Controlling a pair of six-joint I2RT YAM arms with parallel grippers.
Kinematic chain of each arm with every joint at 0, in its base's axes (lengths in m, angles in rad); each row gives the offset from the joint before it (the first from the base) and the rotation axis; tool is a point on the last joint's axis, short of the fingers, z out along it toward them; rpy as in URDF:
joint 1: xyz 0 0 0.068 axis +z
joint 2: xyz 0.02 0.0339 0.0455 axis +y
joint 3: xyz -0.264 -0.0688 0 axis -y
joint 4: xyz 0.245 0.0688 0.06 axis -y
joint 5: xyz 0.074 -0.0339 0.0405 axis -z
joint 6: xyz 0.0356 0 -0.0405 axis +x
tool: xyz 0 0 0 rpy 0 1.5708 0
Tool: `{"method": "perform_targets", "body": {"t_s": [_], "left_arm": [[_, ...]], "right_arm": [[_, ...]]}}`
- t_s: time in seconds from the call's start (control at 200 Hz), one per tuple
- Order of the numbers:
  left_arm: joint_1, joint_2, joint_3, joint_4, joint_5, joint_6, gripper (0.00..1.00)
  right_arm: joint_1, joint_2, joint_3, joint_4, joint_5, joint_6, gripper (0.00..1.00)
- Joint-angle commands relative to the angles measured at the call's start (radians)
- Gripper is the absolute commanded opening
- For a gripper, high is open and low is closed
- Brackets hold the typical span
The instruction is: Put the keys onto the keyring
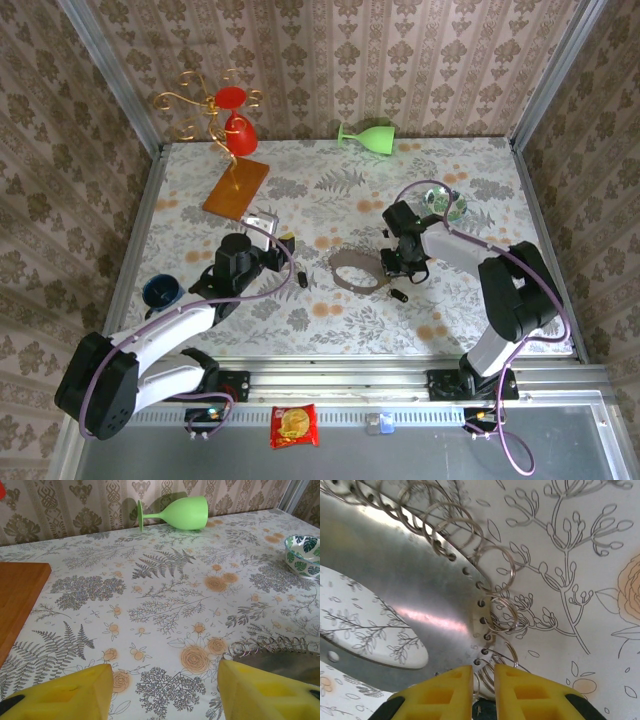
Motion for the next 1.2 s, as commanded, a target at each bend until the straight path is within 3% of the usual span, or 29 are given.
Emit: {"method": "perform_targets", "body": {"t_s": [0.0, 0.675, 0.89, 1.195], "left_arm": [[0.007, -0.021, -0.002, 0.002, -0.008, 0.011, 0.57], [0.006, -0.023, -0.005, -0.001, -0.011, 0.011, 0.57], [0.006, -0.023, -0.002, -0.002, -0.008, 0.009, 0.57], [0.006, -0.023, -0.005, 0.000, -0.011, 0.007, 0.57]], "right_arm": [[0.008, 0.020, 0.018, -0.046, 0.039, -0.009, 0.20], [0.036, 0.077, 0.035, -0.088, 0.072, -0.006, 0.24], [0.036, 0.057, 0.038, -0.073, -0.011, 0.010, 0.19], [0.036, 0.039, 0.060, -0.087, -0.021, 0.009, 0.09]]}}
